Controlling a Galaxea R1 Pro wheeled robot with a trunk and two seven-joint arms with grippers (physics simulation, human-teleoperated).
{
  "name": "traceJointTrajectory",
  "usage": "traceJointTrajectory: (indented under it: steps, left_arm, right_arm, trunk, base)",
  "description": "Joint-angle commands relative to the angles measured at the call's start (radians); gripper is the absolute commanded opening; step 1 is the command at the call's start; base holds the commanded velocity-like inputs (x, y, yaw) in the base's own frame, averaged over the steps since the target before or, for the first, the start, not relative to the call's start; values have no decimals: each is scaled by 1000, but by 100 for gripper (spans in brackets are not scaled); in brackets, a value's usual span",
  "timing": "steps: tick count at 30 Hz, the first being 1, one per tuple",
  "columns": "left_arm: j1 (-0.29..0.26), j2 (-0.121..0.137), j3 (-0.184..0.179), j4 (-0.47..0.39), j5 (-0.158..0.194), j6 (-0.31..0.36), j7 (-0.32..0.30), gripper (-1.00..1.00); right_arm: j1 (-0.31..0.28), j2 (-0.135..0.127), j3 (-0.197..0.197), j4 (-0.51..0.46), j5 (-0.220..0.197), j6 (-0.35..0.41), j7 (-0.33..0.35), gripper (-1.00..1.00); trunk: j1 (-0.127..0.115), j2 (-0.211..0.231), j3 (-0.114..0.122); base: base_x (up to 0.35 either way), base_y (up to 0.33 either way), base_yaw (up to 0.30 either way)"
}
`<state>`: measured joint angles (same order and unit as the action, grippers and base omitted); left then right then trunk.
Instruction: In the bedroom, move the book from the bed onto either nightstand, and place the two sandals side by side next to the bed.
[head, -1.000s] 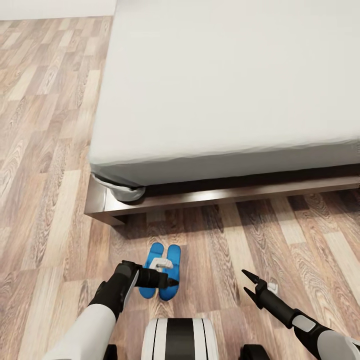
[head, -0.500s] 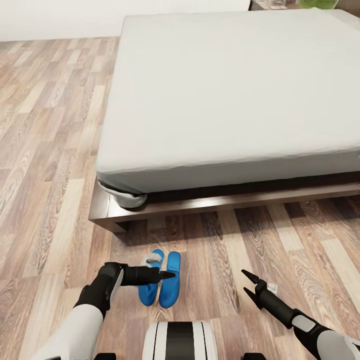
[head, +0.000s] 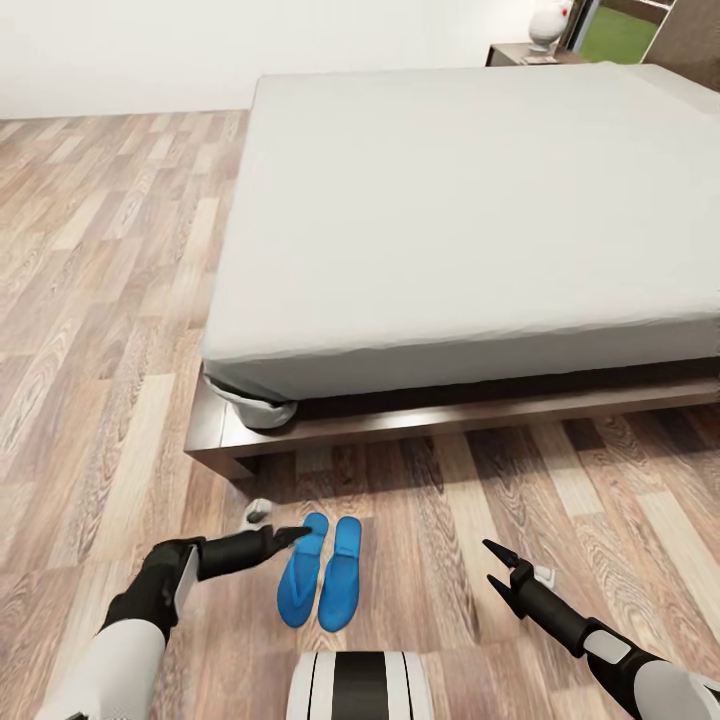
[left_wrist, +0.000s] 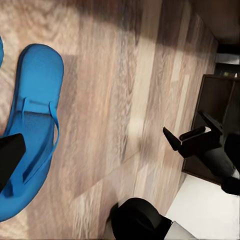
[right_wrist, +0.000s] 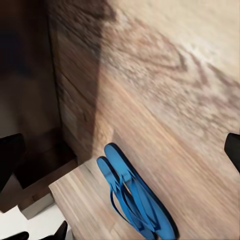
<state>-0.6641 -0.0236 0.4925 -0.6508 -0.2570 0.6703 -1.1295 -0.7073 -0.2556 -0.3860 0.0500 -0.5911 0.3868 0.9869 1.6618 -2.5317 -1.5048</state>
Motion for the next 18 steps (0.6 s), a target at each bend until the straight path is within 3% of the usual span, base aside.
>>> traceJointTrajectory:
  steps: [1,7,14,18]
  left_arm:
    - [1,0,32,1,-9,8,-10,100]
    - [24,19,156,18,-4,7,-20,100]
    - [57,42,272,48,-3,4,-43,100]
    - [73,43,287,59,-2,-4,-47,100]
  right_arm:
    - [-1,-1,3,4,-9,8,3,100]
    - [-1,-1,3,4,-8,8,3,100]
    - [-1,-1,3,4,-7,7,5,100]
    - [-1,-1,3,4,-6,7,5,100]
  trunk:
    - [-1,0,3]
    - [-3,1,27]
    - [-6,3,54]
    - [-8,4,69]
  base:
    - [0,0,0]
    - [0,0,0]
    - [0,0,0]
    - [0,0,0]
